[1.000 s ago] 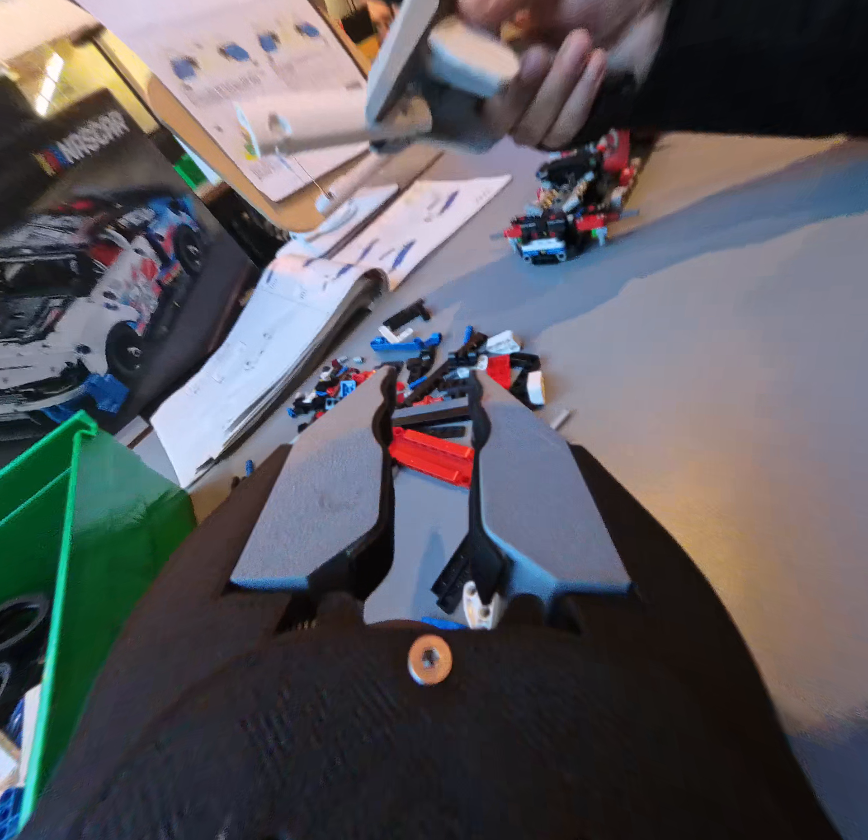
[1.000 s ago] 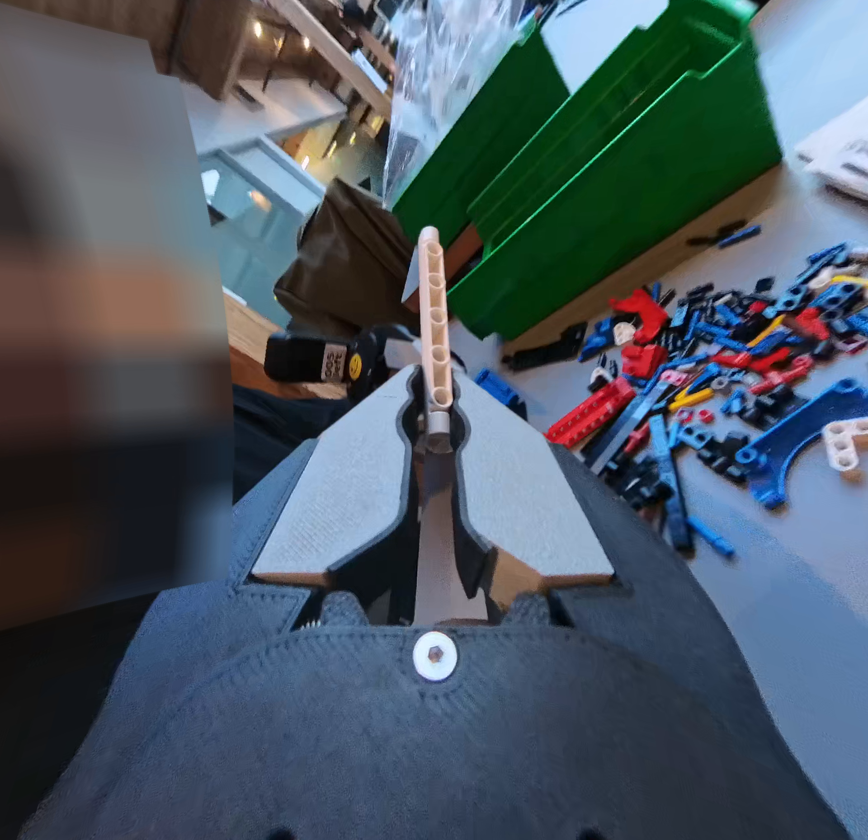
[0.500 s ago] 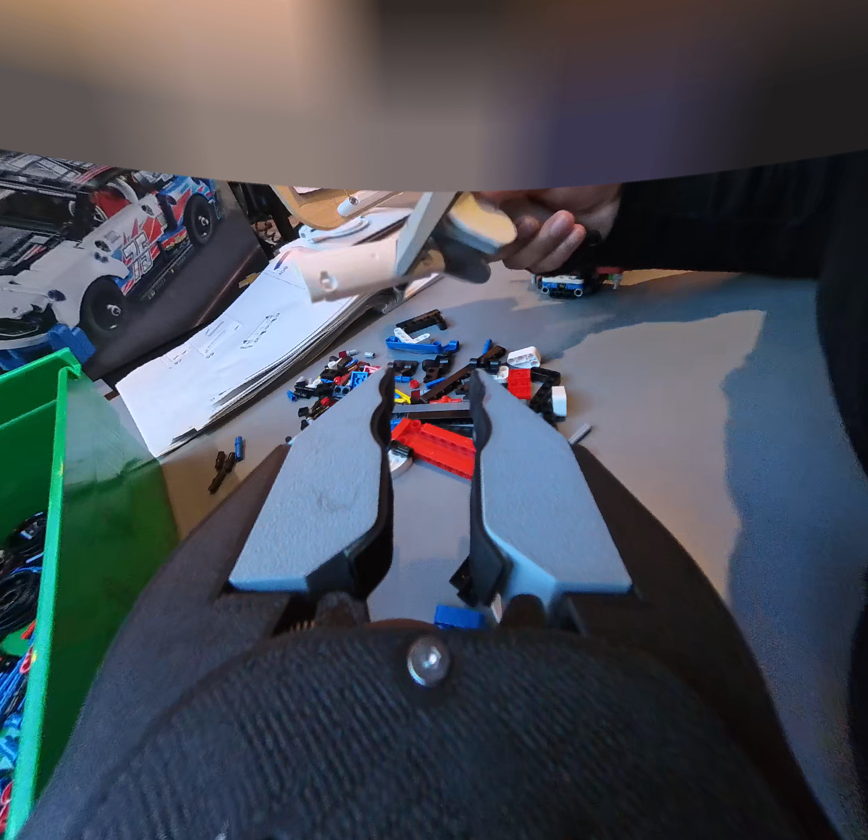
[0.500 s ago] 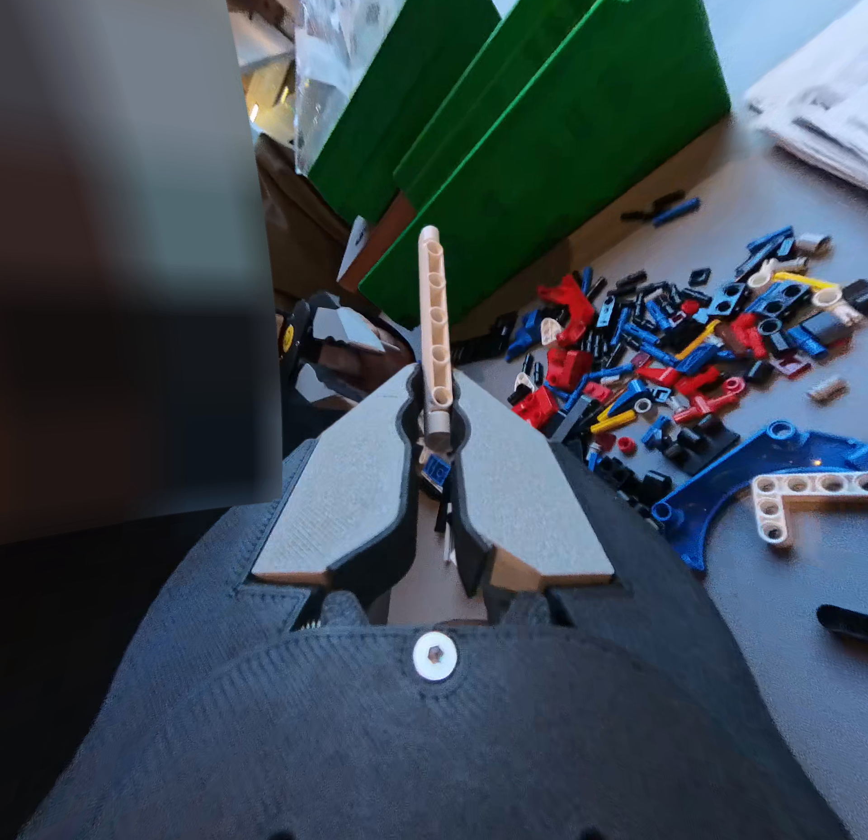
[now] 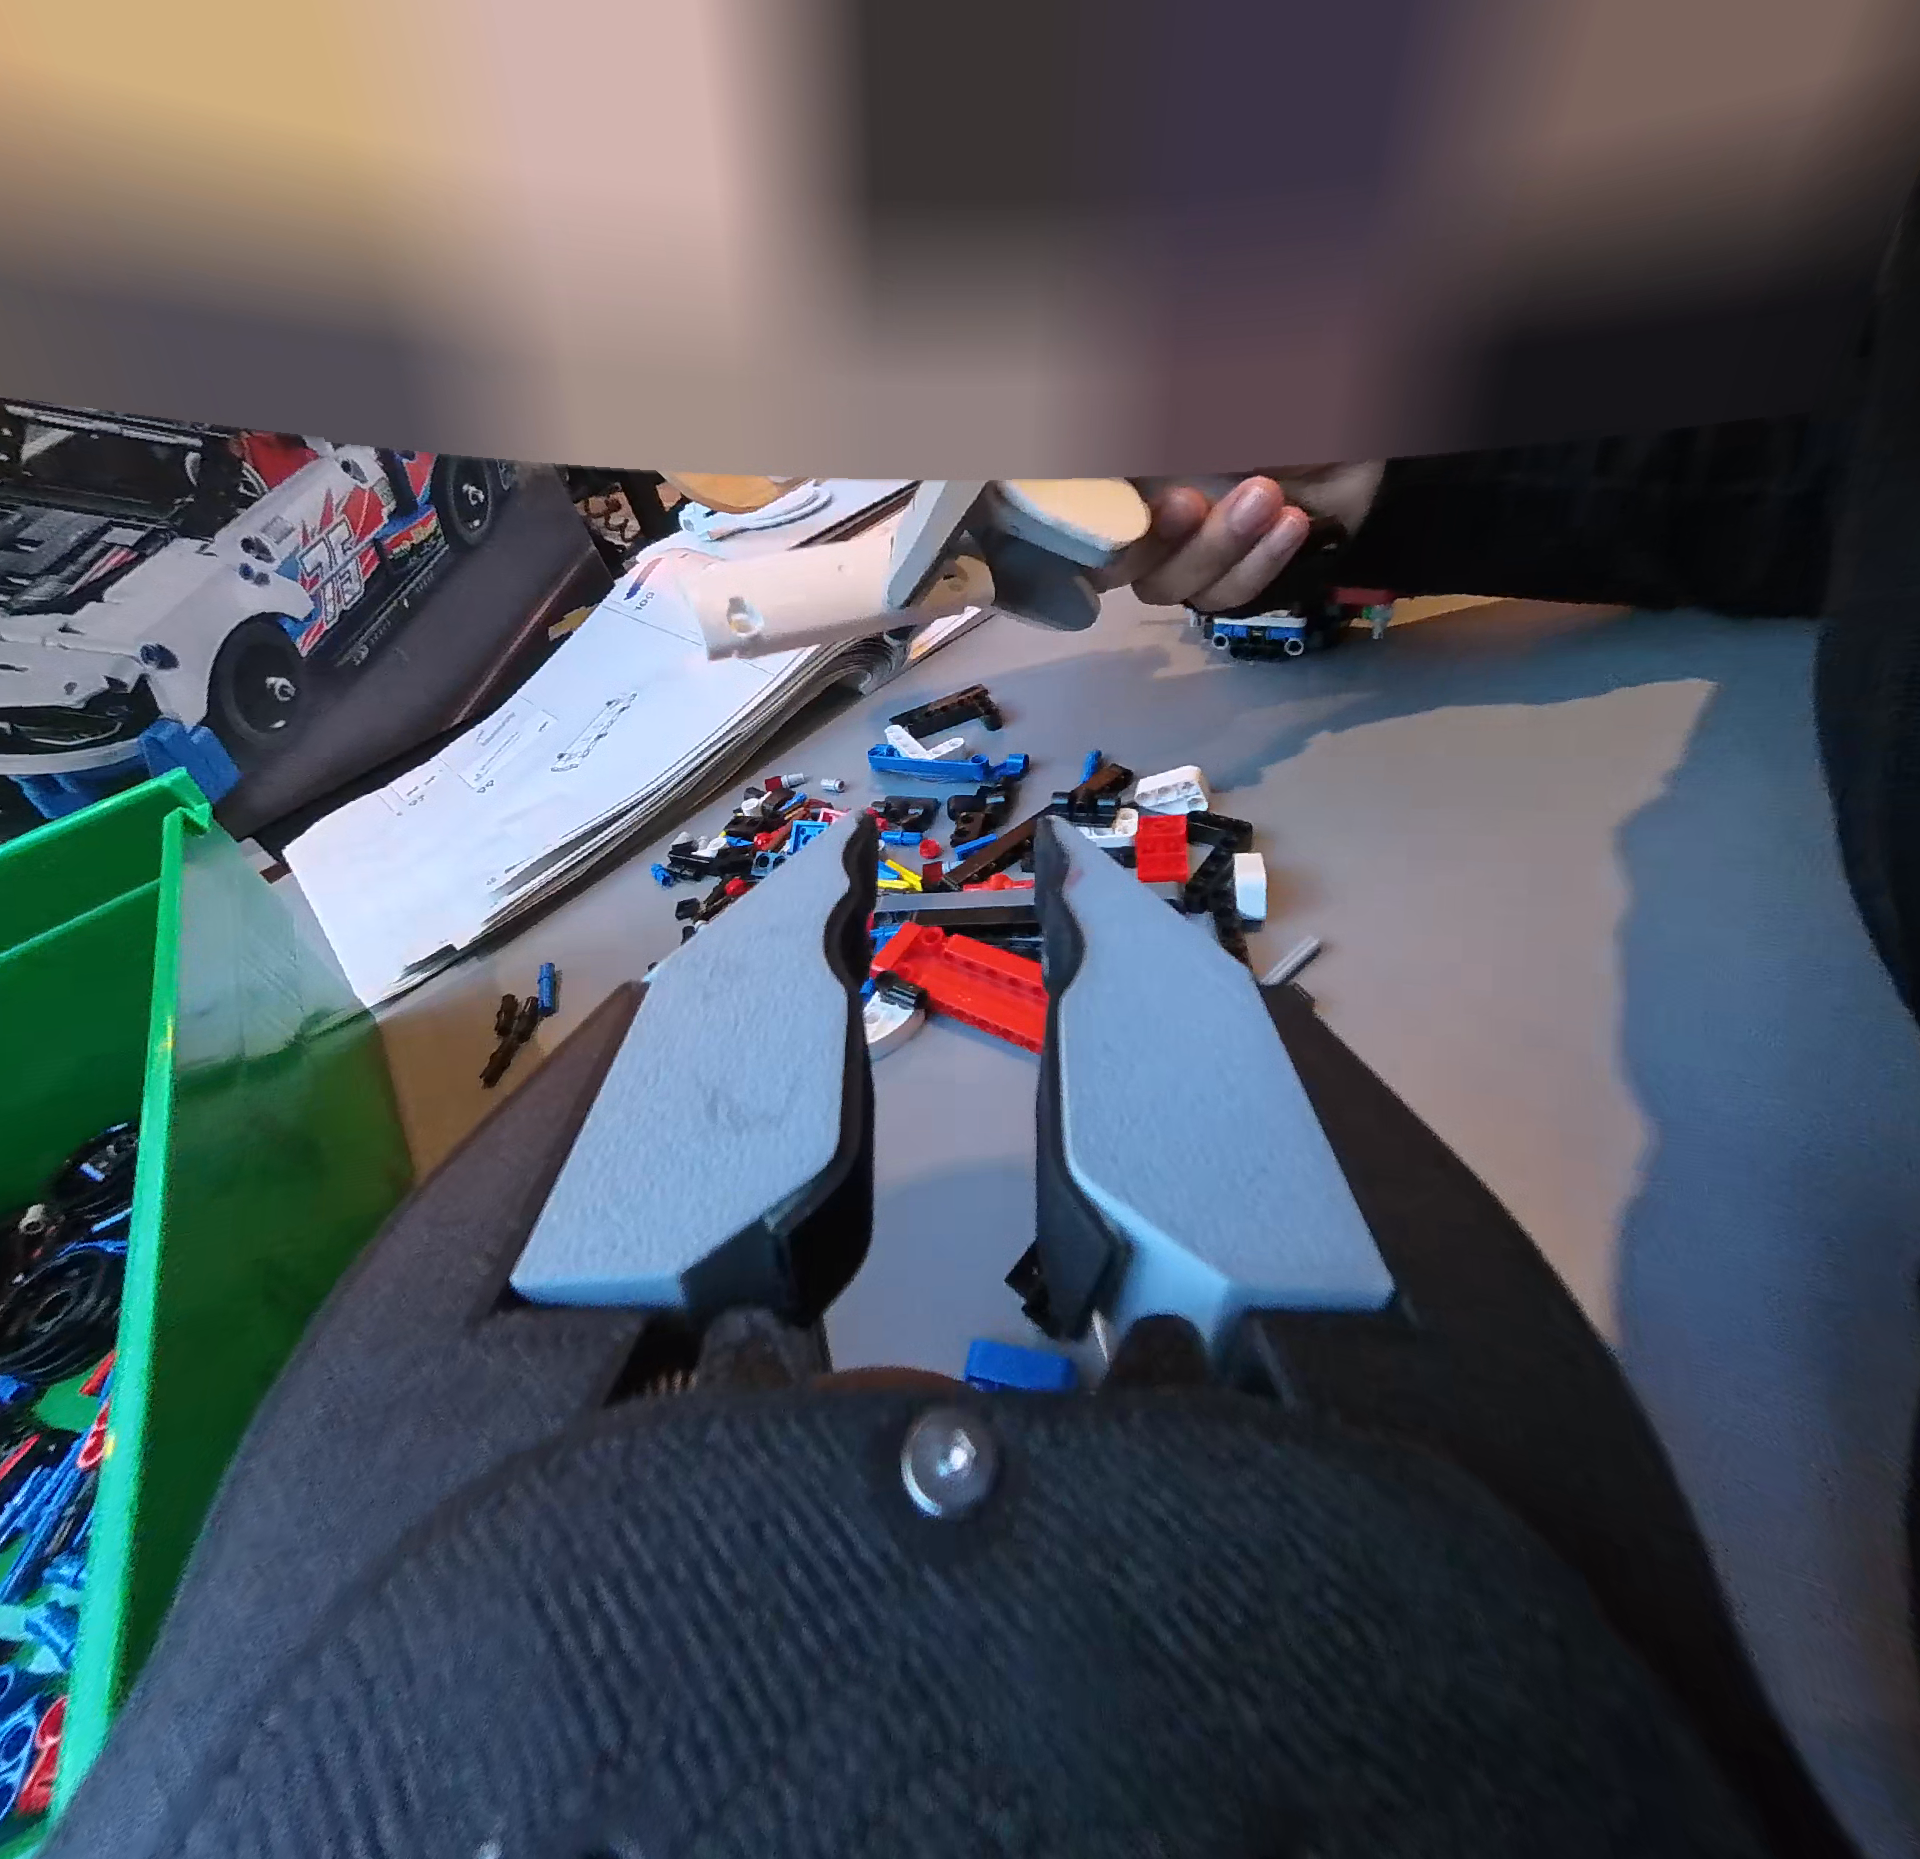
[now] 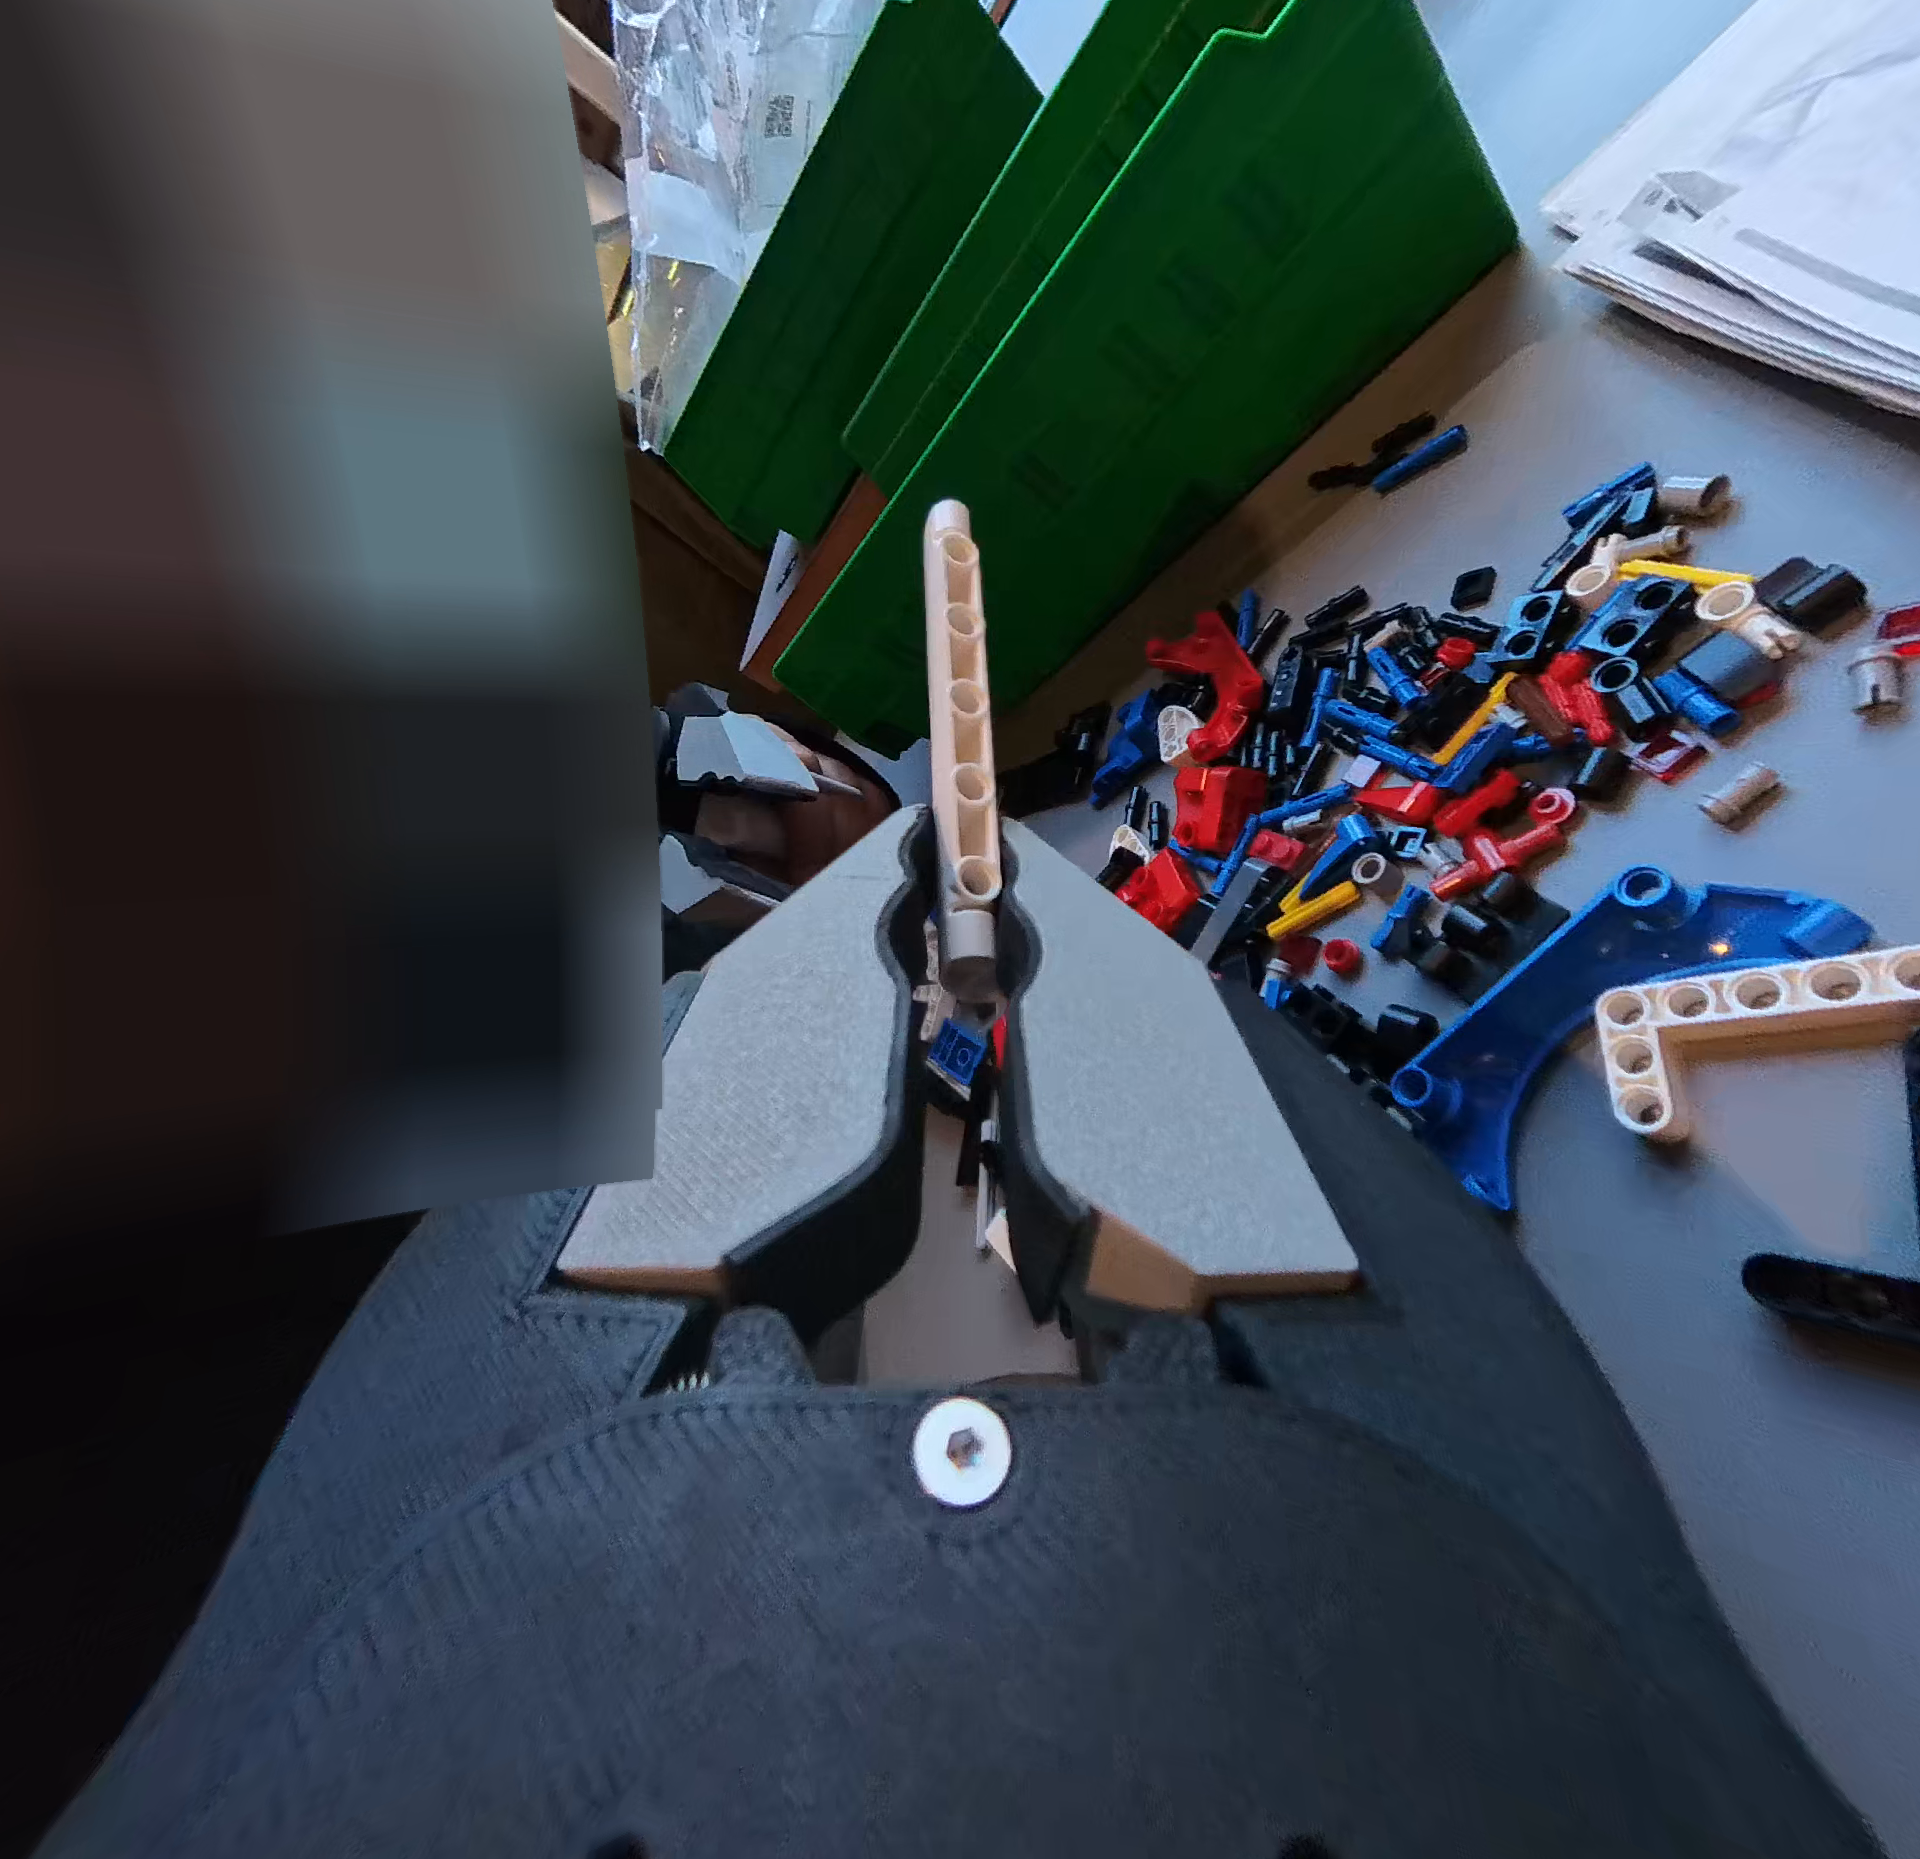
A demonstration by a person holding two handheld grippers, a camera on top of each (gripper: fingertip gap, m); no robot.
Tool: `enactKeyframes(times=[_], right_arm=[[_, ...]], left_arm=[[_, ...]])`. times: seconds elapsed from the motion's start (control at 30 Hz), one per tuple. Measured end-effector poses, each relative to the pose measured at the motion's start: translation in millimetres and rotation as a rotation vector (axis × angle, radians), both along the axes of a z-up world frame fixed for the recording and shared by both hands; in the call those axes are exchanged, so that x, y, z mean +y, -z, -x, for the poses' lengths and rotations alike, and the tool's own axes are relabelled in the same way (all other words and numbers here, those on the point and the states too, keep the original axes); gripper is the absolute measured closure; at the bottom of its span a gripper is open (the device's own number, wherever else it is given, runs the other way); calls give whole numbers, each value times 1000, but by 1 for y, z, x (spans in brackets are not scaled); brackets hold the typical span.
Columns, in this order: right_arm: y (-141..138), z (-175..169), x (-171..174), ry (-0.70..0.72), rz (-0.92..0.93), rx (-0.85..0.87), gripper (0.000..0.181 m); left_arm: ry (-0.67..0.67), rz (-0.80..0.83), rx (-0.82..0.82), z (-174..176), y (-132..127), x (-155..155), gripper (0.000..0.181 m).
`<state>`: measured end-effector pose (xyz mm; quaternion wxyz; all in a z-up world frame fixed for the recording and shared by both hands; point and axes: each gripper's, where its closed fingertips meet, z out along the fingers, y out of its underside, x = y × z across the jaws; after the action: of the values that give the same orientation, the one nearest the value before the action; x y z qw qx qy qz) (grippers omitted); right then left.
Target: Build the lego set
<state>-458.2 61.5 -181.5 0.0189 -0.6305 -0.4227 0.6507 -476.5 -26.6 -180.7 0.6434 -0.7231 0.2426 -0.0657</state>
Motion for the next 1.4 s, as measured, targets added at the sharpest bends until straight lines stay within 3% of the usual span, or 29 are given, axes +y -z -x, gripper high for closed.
enactKeyframes(times=[0.03,0.6,1.1,1.23,1.4], right_arm=[[0,0,0,-1,-5,1,174],[9,7,-5,-4,-25,7,175],[2,2,-17,-63,-188,77,175],[8,2,-16,-56,-347,84,175],[13,2,-20,-62,-749,148,174]], left_arm=[[0,0,-3,0,0,0,155],[-6,6,-44,5,-2,1,156],[-13,9,-24,6,0,2,157],[-18,9,-24,7,0,2,158],[-20,8,-26,8,0,2,158]])
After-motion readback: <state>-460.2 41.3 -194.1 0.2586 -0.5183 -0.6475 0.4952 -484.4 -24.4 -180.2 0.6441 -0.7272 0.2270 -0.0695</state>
